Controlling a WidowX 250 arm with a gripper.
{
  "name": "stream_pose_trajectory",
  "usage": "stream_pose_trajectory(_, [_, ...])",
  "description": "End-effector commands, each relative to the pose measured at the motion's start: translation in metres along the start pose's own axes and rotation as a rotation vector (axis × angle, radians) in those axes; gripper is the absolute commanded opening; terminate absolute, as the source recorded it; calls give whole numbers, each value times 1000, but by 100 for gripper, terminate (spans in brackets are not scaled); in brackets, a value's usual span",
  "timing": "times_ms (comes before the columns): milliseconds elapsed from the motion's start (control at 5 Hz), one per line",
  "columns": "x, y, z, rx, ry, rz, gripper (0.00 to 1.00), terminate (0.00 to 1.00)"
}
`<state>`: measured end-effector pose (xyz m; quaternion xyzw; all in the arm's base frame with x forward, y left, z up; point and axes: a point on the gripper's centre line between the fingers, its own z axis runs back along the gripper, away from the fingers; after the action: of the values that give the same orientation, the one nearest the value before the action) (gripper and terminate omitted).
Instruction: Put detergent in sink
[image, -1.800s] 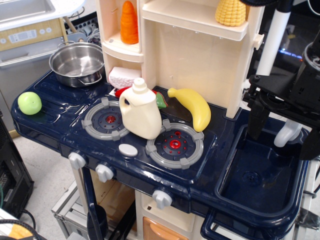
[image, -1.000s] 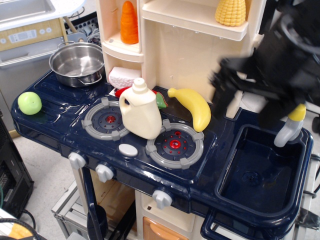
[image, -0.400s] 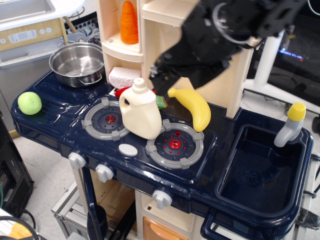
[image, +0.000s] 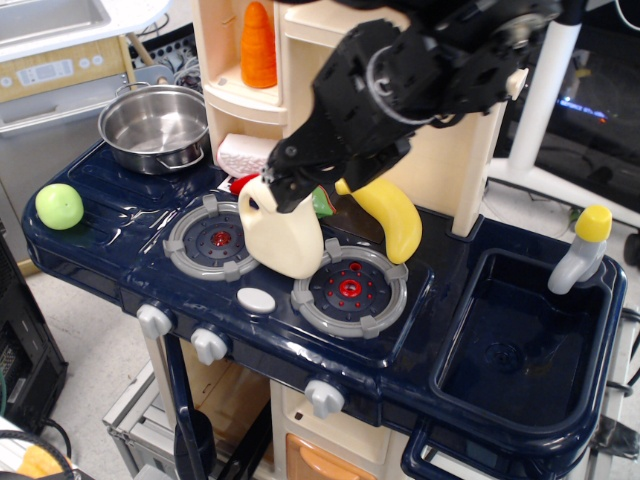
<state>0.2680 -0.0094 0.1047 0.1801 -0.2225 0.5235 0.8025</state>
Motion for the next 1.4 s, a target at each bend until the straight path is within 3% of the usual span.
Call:
stream_pose_trajectory(0, [2,-2,-18,3,-33,117,100,0])
stream_pose_trajectory(200, [-1,-4,-28,1,-38,144,100,0])
stream_pose_trajectory(400, [-8,-9,-27,22,-33,175,0,0])
stream_pose_trajectory(600, [-18,-16,-9,48,-39,184,0,0])
stream_pose_trajectory(800, [-33,-31,24,88,-31,214,0,0])
stream_pose_trajectory(1000, [-60,-56,50,101,-33,323,0,0])
stream_pose_trajectory(1200, [-85,-77,68,101,25,380,0,0])
